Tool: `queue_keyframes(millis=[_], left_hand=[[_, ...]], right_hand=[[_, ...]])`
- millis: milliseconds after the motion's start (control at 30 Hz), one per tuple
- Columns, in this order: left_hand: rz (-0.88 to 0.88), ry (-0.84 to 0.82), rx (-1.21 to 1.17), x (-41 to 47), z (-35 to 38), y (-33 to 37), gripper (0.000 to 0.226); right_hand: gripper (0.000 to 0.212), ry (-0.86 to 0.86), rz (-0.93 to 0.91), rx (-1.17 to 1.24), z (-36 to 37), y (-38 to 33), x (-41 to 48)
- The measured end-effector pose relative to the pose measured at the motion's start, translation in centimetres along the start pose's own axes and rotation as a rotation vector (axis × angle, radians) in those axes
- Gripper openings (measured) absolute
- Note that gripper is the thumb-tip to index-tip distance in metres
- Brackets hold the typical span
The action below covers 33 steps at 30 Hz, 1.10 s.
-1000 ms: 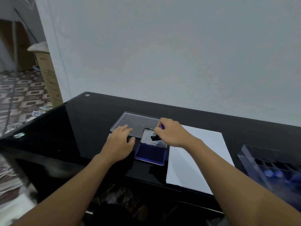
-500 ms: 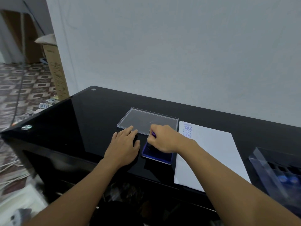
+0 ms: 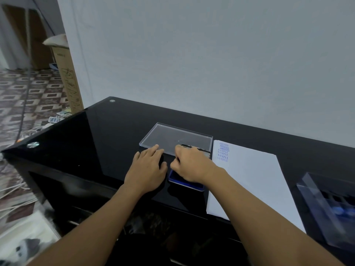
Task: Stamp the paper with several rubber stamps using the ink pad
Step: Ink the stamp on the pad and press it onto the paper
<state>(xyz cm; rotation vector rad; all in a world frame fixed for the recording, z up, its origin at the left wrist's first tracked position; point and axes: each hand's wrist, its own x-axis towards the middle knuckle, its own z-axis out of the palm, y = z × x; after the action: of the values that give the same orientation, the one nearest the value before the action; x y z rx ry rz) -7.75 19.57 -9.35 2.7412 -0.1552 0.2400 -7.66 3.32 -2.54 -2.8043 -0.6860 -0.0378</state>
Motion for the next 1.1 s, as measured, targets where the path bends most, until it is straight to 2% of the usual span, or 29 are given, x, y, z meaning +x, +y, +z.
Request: queue_keyframes(millis=[500, 1100], left_hand=[[-0.008, -0.008, 0.016, 0.0, 0.1, 0.1, 0.054], [-0.007, -0.002, 0.023, 0.1, 0.1, 0.1, 0.055]], right_hand=[[0.016, 0.087, 0.022, 0.046, 1.4, 0.7, 0.4], [0.017, 0.071, 0.029, 0.040, 1.5, 0.7, 0.7]])
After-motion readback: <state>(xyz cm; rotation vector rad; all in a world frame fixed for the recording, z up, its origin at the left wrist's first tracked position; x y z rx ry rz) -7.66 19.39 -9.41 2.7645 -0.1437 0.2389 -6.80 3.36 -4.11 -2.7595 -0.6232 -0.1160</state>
